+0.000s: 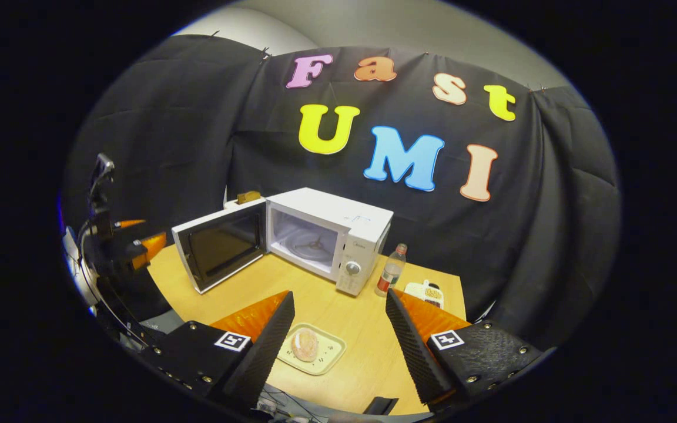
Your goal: Open the microwave oven with the left hand, put the food in, and close the microwave oven.
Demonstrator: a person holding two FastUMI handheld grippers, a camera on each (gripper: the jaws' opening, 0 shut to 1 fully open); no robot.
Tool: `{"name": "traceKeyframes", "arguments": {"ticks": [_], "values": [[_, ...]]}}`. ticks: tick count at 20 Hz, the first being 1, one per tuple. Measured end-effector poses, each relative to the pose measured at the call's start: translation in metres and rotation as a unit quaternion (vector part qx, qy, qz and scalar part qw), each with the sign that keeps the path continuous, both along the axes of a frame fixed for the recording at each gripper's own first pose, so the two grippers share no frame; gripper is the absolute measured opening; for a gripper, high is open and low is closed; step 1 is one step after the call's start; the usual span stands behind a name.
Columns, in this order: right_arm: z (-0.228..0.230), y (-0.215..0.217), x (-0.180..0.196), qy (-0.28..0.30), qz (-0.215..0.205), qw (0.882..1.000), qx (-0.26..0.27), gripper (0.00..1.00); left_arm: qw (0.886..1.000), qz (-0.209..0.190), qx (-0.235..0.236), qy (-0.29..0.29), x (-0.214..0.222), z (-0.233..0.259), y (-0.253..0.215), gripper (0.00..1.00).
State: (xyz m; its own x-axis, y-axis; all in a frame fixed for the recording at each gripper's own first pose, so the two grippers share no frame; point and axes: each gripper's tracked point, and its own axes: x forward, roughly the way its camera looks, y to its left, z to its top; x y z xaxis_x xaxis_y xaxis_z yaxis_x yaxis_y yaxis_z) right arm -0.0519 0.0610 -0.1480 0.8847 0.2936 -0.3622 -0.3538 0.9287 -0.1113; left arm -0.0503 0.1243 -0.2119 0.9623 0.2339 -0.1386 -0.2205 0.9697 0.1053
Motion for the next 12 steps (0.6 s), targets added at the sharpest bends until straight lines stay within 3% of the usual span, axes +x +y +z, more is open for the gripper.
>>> {"name": "traceKeyframes", "arguments": {"ticks": [6,12], "values": [[-0.071,-0.029,-0.027,0.058,0.036,0.998,0.002,0.96,0.997,-0.051,-0.006,-0.057,-0.022,0.104,-0.100,0.99],[-0.138,-0.002,-0.023,0.100,0.067,0.993,-0.007,0.96,0.994,-0.085,0.003,-0.067,-0.026,0.148,-0.138,0.99]]}}
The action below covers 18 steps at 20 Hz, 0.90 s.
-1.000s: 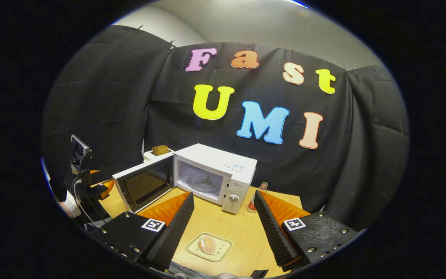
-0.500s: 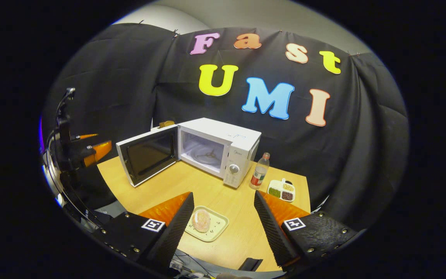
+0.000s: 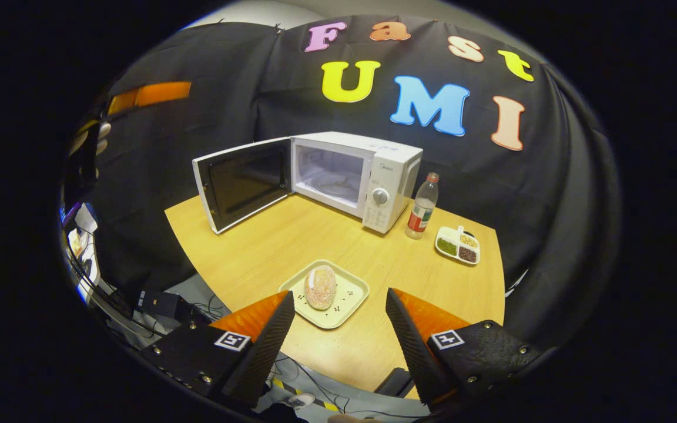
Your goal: Open the microwave oven with the left hand, put the food in, and close the microwave oven.
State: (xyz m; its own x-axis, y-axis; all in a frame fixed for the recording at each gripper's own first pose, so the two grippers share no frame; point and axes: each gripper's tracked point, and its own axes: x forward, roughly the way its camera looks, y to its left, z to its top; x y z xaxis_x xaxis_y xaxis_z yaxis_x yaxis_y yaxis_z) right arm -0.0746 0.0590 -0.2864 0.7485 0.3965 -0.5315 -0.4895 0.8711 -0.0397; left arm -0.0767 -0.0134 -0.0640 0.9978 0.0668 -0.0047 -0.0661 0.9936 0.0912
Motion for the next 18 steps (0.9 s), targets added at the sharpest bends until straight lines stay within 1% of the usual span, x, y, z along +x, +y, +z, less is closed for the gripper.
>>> {"name": "traceKeyframes", "arguments": {"ticks": [3,5,7,10,11,12,13,15,18], "values": [[-0.027,0.024,0.014,0.022,0.004,1.000,0.004,0.96,1.000,-0.009,0.001,0.011,0.006,-0.002,0.000,0.99],[-0.041,0.037,0.027,0.025,0.004,1.000,-0.004,0.96,1.000,-0.016,0.006,0.014,0.012,0.001,0.003,0.99],[-0.059,0.046,0.043,0.032,0.001,0.999,-0.016,0.96,1.000,-0.022,0.005,0.018,0.017,0.002,0.004,0.96],[-0.082,0.057,0.067,0.034,-0.005,0.998,-0.043,0.96,0.999,-0.026,0.003,0.019,0.026,0.004,0.016,0.97],[-0.091,0.060,0.074,0.040,-0.005,0.998,-0.051,0.96,0.999,-0.028,0.001,0.021,0.029,0.004,0.020,0.95],[-0.101,0.064,0.078,0.045,-0.005,0.997,-0.055,0.96,0.999,-0.029,0.000,0.023,0.031,0.003,0.023,0.97],[-0.108,0.065,0.082,0.051,-0.007,0.997,-0.061,0.96,0.999,-0.031,-0.001,0.026,0.033,0.002,0.026,0.95],[-0.121,0.070,0.091,0.060,-0.010,0.996,-0.072,0.96,0.999,-0.033,0.000,0.028,0.038,0.000,0.032,0.99],[-0.137,0.075,0.103,0.069,-0.016,0.994,-0.087,0.96,0.999,-0.042,-0.001,0.032,0.048,-0.003,0.036,0.99]]}}
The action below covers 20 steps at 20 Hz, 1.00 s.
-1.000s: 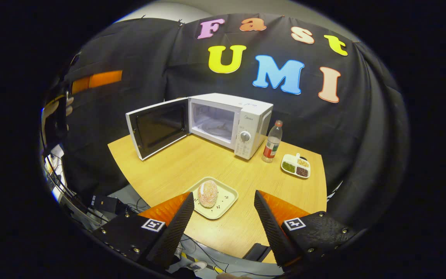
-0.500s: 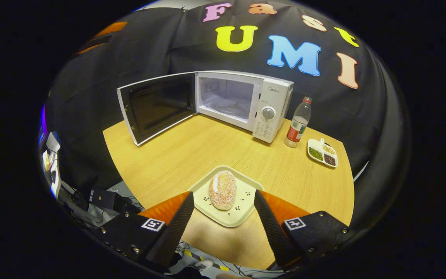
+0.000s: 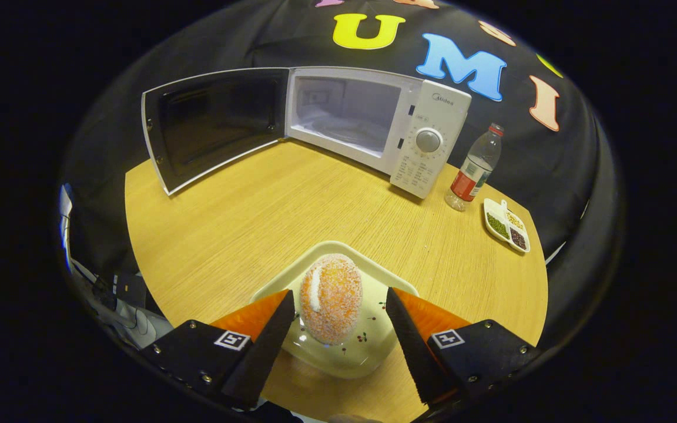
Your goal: Open the microwave oven with the left hand, put the food in, and close the microwave oven.
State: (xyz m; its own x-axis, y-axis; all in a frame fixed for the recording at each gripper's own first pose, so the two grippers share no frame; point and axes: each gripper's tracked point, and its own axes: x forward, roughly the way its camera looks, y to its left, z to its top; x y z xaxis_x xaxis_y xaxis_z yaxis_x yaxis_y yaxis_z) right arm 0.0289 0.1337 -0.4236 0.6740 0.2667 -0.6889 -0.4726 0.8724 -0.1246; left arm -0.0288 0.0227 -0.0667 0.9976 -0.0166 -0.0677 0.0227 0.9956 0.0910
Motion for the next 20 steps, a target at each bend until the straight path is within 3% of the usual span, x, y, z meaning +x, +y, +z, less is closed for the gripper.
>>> {"name": "traceKeyframes", "arguments": {"ticks": [10,20], "values": [[-0.023,0.018,0.018,0.040,-0.008,0.999,0.002,0.96,1.000,-0.021,-0.012,0.014,0.023,-0.015,0.004,0.94],[-0.031,0.012,0.021,0.071,-0.018,0.997,0.012,0.95,0.999,-0.029,-0.009,0.011,0.034,-0.016,0.008,0.99]]}}
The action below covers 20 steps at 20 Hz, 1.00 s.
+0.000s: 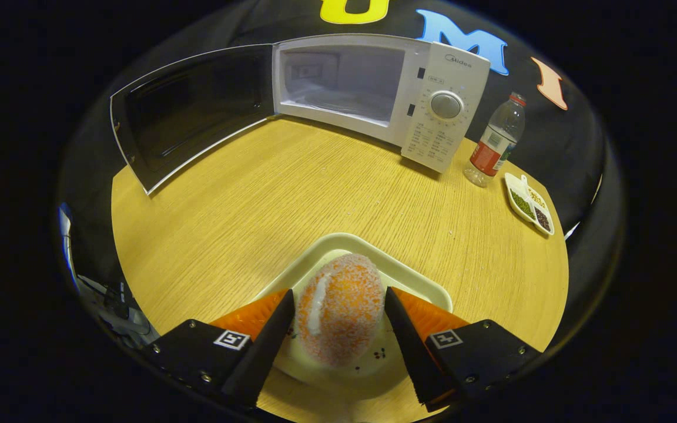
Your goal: Open the microwave oven with the left hand, put the food in, and close the microwave oven.
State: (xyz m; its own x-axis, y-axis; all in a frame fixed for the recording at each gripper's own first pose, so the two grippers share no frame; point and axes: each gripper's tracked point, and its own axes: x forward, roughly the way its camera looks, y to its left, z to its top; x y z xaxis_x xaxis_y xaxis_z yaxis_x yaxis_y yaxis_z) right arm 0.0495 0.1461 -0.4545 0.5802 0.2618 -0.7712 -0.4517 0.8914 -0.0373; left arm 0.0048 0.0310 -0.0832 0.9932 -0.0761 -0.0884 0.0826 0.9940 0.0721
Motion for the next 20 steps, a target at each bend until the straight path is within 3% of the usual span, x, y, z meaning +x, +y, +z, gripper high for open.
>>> {"name": "traceKeyframes", "arguments": {"ticks": [1,4,6,12,16,20], "values": [[0.001,0.001,0.000,0.003,0.001,1.000,0.001,0.81,1.000,0.000,0.001,0.000,0.001,-0.001,0.001,0.99],[0.001,0.001,-0.002,0.015,0.001,1.000,0.003,0.76,1.000,0.001,-0.001,0.005,0.004,-0.004,0.006,0.99],[0.002,0.003,-0.004,0.028,0.008,1.000,0.008,0.59,1.000,0.001,-0.005,0.005,0.006,-0.004,0.008,0.99],[0.024,0.007,-0.007,0.028,0.020,0.999,0.021,0.59,1.000,-0.001,-0.004,0.001,0.011,-0.004,0.013,0.99],[0.066,0.027,0.003,0.025,-0.005,0.996,0.090,0.59,1.000,0.001,-0.009,0.001,0.017,-0.007,0.019,0.99],[0.118,0.066,0.022,0.031,-0.054,0.975,0.213,0.59,1.000,-0.001,-0.009,0.000,0.021,-0.008,0.028,0.97]]}}
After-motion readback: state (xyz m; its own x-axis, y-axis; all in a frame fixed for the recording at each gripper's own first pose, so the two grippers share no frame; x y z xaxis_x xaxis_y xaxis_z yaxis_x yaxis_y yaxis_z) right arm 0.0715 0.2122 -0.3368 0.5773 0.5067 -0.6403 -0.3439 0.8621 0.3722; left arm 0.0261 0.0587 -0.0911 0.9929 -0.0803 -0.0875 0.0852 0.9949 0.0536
